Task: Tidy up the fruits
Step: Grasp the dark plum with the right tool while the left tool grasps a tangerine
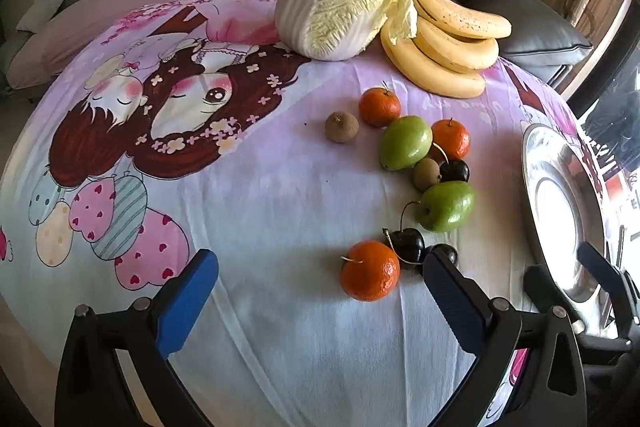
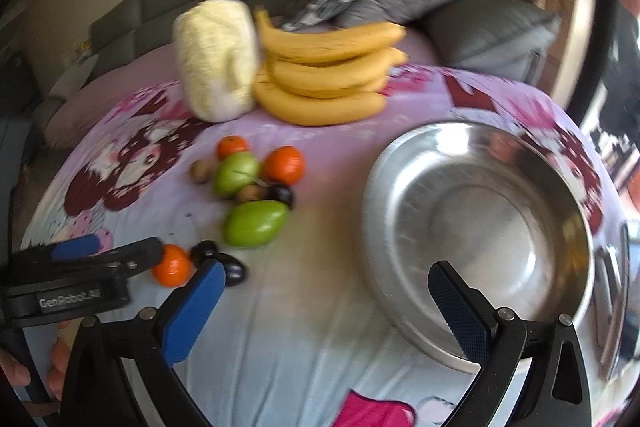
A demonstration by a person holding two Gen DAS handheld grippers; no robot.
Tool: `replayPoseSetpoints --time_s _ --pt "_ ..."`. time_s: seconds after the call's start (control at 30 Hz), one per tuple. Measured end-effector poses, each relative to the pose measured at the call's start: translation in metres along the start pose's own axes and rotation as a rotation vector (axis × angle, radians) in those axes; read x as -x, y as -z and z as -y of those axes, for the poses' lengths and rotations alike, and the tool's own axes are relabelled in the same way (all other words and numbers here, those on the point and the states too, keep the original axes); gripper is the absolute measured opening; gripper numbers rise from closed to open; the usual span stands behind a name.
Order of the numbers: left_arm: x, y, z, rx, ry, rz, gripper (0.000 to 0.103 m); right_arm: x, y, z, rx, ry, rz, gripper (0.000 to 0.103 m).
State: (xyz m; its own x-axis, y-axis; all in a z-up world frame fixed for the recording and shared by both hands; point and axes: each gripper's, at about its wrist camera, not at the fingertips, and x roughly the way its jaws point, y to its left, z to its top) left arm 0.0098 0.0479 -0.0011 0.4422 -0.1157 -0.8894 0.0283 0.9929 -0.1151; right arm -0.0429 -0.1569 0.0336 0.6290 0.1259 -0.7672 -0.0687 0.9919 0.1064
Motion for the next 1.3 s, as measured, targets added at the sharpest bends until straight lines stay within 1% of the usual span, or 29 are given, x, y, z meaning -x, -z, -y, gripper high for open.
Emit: replayPoseSetpoints --time_s 0.03,0.13,0.2,0.27,0.33,0.4,0.43,0.47,0.5,0.57,0.7,0.77,0.87,1.0,1.03,1.2,1.23,1.27,1.3 --pt "-0.001 0.001 -0.001 0.003 -0.004 -0.005 0.098 -0.002 0.000 -0.003 0.015 -0.007 -0.004 0.101" --pt "-0.005 0.001 -0.009 0.040 0.020 -0.031 0.098 -0.010 0.003 -0.013 0.045 -0.037 -0.021 0.101" --pt "-0.005 0.000 -0.011 0.054 0.021 -0.033 0.098 -0.015 0.003 -0.020 0.070 -0.046 -0.028 0.096" --pt "-0.006 0.000 -0.012 0.055 0.027 -0.034 0.097 -0.017 0.003 -0.026 0.085 -0.070 -0.019 0.089" --pt "-0.008 0.000 -0.011 0.056 0.049 -0.046 0.097 -0.019 0.003 -0.030 0.095 -0.099 -0.021 0.085" --pt "-0.011 0.000 -0.010 0.057 0.075 -0.063 0.091 -0.026 0.003 -0.035 0.108 -0.115 -0.035 0.077" --pt "-0.013 0.000 -0.009 0.059 0.086 -0.074 0.088 -0.029 0.004 -0.038 0.114 -0.125 -0.044 0.072" --pt "-0.015 0.000 -0.009 0.063 0.094 -0.082 0.086 -0.032 0.005 -0.040 0.119 -0.131 -0.051 0.068" --pt "-0.016 0.000 -0.009 0.067 0.102 -0.089 0.085 -0.036 0.006 -0.042 0.122 -0.134 -0.063 0.066" --pt "-0.018 -0.001 -0.009 0.075 0.116 -0.097 0.079 -0.043 0.007 -0.045 0.124 -0.143 -0.083 0.059" --pt "-0.023 -0.001 -0.009 0.085 0.134 -0.112 0.078 -0.050 0.008 -0.048 0.124 -0.164 -0.098 0.053" --pt "-0.025 -0.001 -0.008 0.092 0.152 -0.123 0.078 -0.054 0.009 -0.049 0.122 -0.171 -0.106 0.047" --pt "-0.028 -0.002 -0.007 0.101 0.158 -0.128 0.078 -0.055 0.007 -0.051 0.117 -0.195 -0.101 0.042" --pt "-0.028 -0.002 -0.009 0.115 0.164 -0.129 0.078 -0.057 0.006 -0.051 0.103 -0.217 -0.107 0.038" --pt "-0.028 -0.002 -0.010 0.119 0.166 -0.129 0.078 -0.057 0.006 -0.050 0.095 -0.227 -0.108 0.035" --pt "-0.028 -0.003 -0.008 0.116 0.164 -0.129 0.078 -0.058 0.006 -0.048 0.085 -0.239 -0.117 0.032" --pt "-0.028 -0.002 -0.008 0.114 0.165 -0.129 0.077 -0.058 0.006 -0.048 0.083 -0.239 -0.118 0.032" --pt "-0.028 -0.002 -0.007 0.112 0.166 -0.131 0.072 -0.058 0.006 -0.048 0.082 -0.241 -0.118 0.032" --pt "-0.029 -0.002 -0.006 0.111 0.170 -0.135 0.070 -0.057 0.006 -0.047 0.078 -0.242 -0.118 0.032"
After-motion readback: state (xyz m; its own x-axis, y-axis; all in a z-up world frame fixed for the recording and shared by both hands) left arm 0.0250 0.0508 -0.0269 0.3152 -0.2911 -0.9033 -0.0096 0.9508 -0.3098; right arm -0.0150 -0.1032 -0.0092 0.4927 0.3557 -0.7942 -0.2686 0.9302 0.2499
